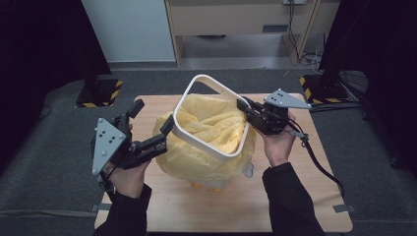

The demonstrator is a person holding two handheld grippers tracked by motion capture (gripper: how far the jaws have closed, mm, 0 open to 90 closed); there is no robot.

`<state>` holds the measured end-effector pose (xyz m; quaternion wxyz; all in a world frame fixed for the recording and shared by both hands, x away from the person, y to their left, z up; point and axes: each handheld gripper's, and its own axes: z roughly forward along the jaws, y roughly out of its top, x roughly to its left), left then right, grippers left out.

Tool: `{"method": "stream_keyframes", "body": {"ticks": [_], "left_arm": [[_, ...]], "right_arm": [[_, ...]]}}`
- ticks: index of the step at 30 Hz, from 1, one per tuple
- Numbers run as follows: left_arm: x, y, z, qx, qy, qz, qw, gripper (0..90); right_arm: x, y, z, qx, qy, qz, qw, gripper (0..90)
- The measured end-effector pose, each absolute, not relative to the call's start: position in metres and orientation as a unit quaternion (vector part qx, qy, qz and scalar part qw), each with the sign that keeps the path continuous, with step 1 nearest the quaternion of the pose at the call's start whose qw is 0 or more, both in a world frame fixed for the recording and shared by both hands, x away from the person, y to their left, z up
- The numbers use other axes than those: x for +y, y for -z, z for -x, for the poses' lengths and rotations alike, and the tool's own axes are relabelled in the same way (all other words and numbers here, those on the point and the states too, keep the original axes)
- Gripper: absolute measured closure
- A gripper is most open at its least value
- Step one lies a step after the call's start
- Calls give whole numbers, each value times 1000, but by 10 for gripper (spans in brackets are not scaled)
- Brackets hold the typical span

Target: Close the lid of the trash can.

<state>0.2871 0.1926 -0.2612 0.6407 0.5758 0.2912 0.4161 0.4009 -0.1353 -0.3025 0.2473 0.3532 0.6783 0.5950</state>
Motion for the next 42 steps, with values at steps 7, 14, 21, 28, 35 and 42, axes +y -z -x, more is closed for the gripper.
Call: {"method": "stream_keyframes", "body": {"ticks": [7,14,21,28,35,42], "left_arm": [[176,264,-292,291,-412,-596,625,152],[174,266,-294,299,-411,-600,618,151],[177,270,-292,313,-422,-604,598,162],[183,280,-295,326,-424,-608,587,168],[190,290,-296,338,-415,-599,596,168],[196,291,-295,343,-419,-596,594,169]], "right_arm": [[-134,301,-401,685,-590,-347,250,781],[-134,301,-402,688,-593,-336,250,779],[-132,302,-405,687,-604,-320,247,743],[-131,303,-409,685,-618,-303,237,659],[-133,302,-407,668,-643,-290,238,600],[-134,301,-406,663,-646,-291,244,571]]}}
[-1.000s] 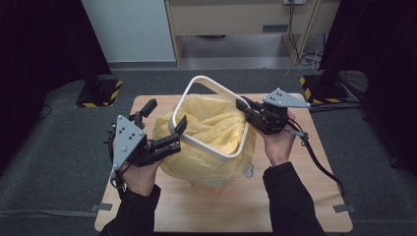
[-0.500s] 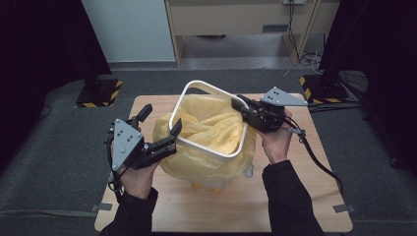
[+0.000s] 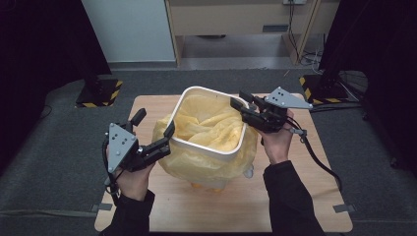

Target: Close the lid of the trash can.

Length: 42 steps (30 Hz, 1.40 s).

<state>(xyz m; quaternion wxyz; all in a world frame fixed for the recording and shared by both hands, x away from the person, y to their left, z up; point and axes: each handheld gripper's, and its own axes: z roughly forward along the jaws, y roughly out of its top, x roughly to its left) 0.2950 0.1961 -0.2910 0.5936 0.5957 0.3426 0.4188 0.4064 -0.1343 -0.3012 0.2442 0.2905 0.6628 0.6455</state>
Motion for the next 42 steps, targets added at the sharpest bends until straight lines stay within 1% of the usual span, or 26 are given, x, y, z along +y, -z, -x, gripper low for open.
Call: {"method": "stream_keyframes", "body": {"ticks": [1,2,3,4,13,18,24,30,33,36,37,38,40,42], "left_arm": [[196,291,-295,343,-417,-596,595,169],[196,291,-295,341,-416,-597,595,169],[196,291,-295,340,-417,-597,595,169],[195,290,-295,338,-415,-598,596,169],[187,285,-300,333,-411,-609,591,162],[191,287,-304,339,-402,-608,595,156],[195,280,-310,341,-392,-607,601,155],[194,282,-318,348,-381,-620,591,151],[194,287,-318,350,-373,-616,599,152],[196,289,-316,351,-374,-612,602,178],[196,289,-314,349,-384,-612,597,178],[196,289,-313,343,-394,-613,592,183],[198,289,-311,341,-403,-613,587,198],[201,291,-311,345,-397,-607,596,208]], "right_arm": [[-134,301,-407,662,-646,-291,242,583],[-133,302,-408,664,-647,-292,234,648],[-132,302,-408,665,-646,-295,232,683],[-131,302,-408,670,-636,-296,243,737],[-129,299,-414,690,-621,-280,244,747],[-128,301,-416,695,-617,-275,245,751],[-126,303,-419,699,-617,-268,243,755],[-129,306,-422,701,-623,-256,234,762],[-130,306,-423,704,-620,-256,233,761],[-130,307,-422,698,-626,-258,234,750],[-129,308,-422,694,-628,-259,237,730],[-128,309,-422,691,-631,-260,237,691],[-126,309,-423,683,-639,-267,233,589],[-125,310,-423,678,-646,-271,223,569]]}}
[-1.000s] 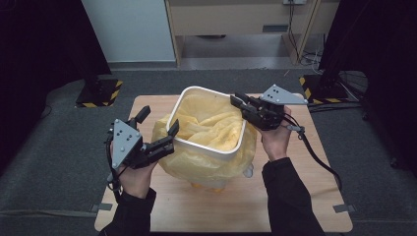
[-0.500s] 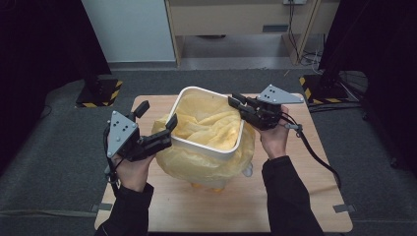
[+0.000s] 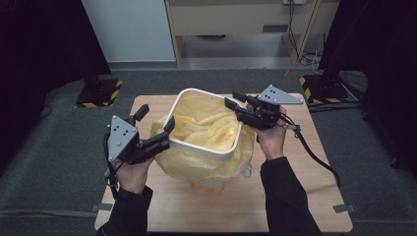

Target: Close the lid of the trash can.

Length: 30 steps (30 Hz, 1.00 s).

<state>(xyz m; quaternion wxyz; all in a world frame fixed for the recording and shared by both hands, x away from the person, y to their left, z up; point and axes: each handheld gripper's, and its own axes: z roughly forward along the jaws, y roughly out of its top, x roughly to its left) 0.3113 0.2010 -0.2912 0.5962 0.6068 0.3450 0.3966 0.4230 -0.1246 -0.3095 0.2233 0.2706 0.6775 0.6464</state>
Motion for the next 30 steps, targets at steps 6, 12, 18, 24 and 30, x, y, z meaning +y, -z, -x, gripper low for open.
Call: {"method": "stream_keyframes", "body": {"ticks": [6,12,18,24,30], "left_arm": [[203,293,-314,345,-377,-606,610,238],[202,293,-313,345,-380,-604,609,238],[198,288,-315,346,-388,-611,597,177],[197,289,-314,342,-380,-614,601,174],[199,287,-312,342,-381,-614,600,173]], "right_arm": [[-125,308,-422,681,-642,-273,223,605],[-122,303,-418,697,-620,-275,233,750],[-124,303,-418,696,-619,-264,249,757],[-131,295,-420,697,-628,-246,245,765],[-129,289,-424,712,-617,-238,236,769]]}}
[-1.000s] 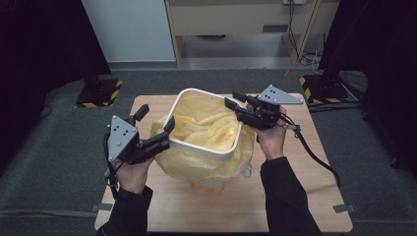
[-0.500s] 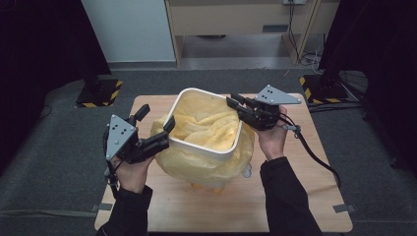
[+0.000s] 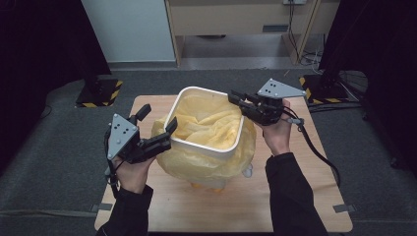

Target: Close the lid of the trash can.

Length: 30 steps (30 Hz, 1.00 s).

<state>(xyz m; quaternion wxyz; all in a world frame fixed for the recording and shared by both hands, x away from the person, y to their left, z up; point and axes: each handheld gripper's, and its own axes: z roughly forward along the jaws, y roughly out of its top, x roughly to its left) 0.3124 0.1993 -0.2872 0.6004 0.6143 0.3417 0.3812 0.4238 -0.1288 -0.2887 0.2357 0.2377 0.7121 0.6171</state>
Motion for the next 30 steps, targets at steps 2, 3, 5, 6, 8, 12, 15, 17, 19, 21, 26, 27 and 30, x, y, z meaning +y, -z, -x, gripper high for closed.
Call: {"method": "stream_keyframes", "body": {"ticks": [2,3,5,6,8,12,15,17,19,21,26,27,30], "left_arm": [[202,287,-312,344,-379,-614,601,172],[202,287,-312,345,-378,-616,599,172],[203,287,-313,347,-376,-619,596,170],[204,288,-313,347,-376,-617,597,169],[203,288,-313,347,-374,-616,600,168],[201,287,-313,344,-375,-618,599,168],[200,288,-314,344,-374,-618,599,169],[200,288,-314,345,-374,-618,600,169],[201,289,-314,346,-373,-617,600,171],[203,290,-314,348,-371,-615,603,173],[204,291,-314,349,-359,-614,610,183],[203,290,-314,348,-363,-616,606,183],[202,288,-314,346,-374,-619,598,183]], "right_arm": [[-127,290,-425,714,-616,-237,235,769],[-126,290,-425,716,-612,-235,237,769],[-126,291,-425,719,-609,-236,239,768],[-126,291,-425,719,-608,-236,239,769],[-128,289,-424,715,-612,-234,243,770],[-130,282,-422,709,-621,-230,242,769],[-130,279,-423,710,-621,-227,243,769],[-129,281,-424,717,-612,-229,243,767],[-126,283,-425,721,-607,-230,244,763],[-124,285,-425,720,-607,-230,243,760],[-123,286,-424,721,-607,-232,242,755],[-123,285,-424,721,-605,-234,245,757],[-122,281,-422,722,-601,-232,253,761]]}}
